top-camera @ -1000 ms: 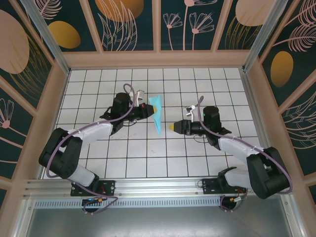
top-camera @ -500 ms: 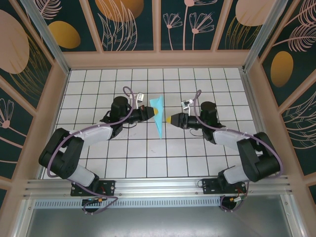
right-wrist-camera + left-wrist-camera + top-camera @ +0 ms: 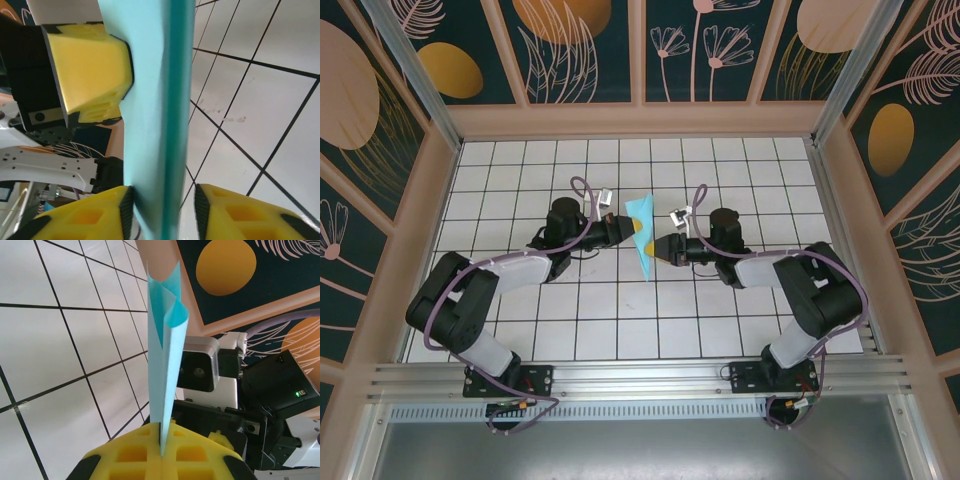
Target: Fold a paper plane with a square sheet of paper (fold left side to right side)
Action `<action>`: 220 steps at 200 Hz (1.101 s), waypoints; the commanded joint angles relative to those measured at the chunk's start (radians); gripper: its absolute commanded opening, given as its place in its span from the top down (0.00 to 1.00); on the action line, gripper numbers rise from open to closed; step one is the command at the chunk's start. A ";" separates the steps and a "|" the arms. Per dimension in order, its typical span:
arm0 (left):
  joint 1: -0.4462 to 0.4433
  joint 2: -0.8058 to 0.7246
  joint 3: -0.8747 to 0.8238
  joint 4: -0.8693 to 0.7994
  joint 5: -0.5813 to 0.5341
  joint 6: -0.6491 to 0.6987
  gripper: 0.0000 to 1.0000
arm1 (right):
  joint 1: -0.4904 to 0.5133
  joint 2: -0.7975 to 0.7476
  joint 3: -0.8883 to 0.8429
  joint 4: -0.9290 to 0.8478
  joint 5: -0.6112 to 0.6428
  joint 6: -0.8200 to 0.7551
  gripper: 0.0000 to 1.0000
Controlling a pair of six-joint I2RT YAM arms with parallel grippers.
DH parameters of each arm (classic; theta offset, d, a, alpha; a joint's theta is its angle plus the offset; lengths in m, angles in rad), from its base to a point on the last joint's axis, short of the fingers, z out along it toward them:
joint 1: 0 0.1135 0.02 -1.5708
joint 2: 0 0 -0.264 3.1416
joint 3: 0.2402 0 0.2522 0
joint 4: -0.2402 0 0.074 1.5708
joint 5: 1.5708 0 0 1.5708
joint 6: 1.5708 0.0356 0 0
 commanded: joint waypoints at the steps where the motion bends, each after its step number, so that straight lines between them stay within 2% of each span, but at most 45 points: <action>1: -0.006 0.013 -0.012 0.056 0.017 -0.009 1.00 | 0.007 0.006 0.022 0.063 -0.030 0.000 0.76; 9: -0.005 0.011 -0.011 0.040 0.008 -0.001 1.00 | 0.007 0.007 0.022 0.057 -0.030 -0.002 0.80; 18: -0.006 0.003 -0.007 0.006 -0.010 0.019 0.94 | 0.004 0.005 0.022 0.039 -0.026 -0.011 0.85; 55: 0.017 -0.057 0.010 -0.142 -0.085 0.096 0.56 | -0.005 -0.003 0.006 0.012 -0.025 -0.030 0.91; 77: 0.049 -0.110 -0.004 -0.179 -0.116 0.101 0.41 | -0.020 -0.024 -0.012 0.020 -0.028 -0.032 0.92; 101: 0.072 -0.140 -0.014 -0.179 -0.124 0.081 0.30 | -0.025 -0.047 -0.019 0.023 -0.049 -0.037 0.92; 120: 0.080 -0.118 -0.005 -0.146 -0.091 0.041 0.26 | -0.025 -0.058 -0.022 0.040 -0.076 -0.030 0.92; 151: 0.081 -0.057 0.000 -0.021 -0.023 -0.040 0.23 | -0.026 -0.069 -0.033 0.125 -0.125 0.029 0.92; 167: 0.082 -0.041 0.000 0.057 0.013 -0.075 0.27 | -0.025 -0.073 -0.029 0.106 -0.136 0.023 0.92; 186: 0.082 -0.041 0.008 0.077 0.029 -0.078 0.38 | -0.023 -0.071 -0.024 0.081 -0.143 0.010 0.92; 220: 0.082 -0.045 0.012 0.070 0.048 -0.066 0.66 | -0.014 -0.054 -0.013 0.060 -0.145 -0.001 0.92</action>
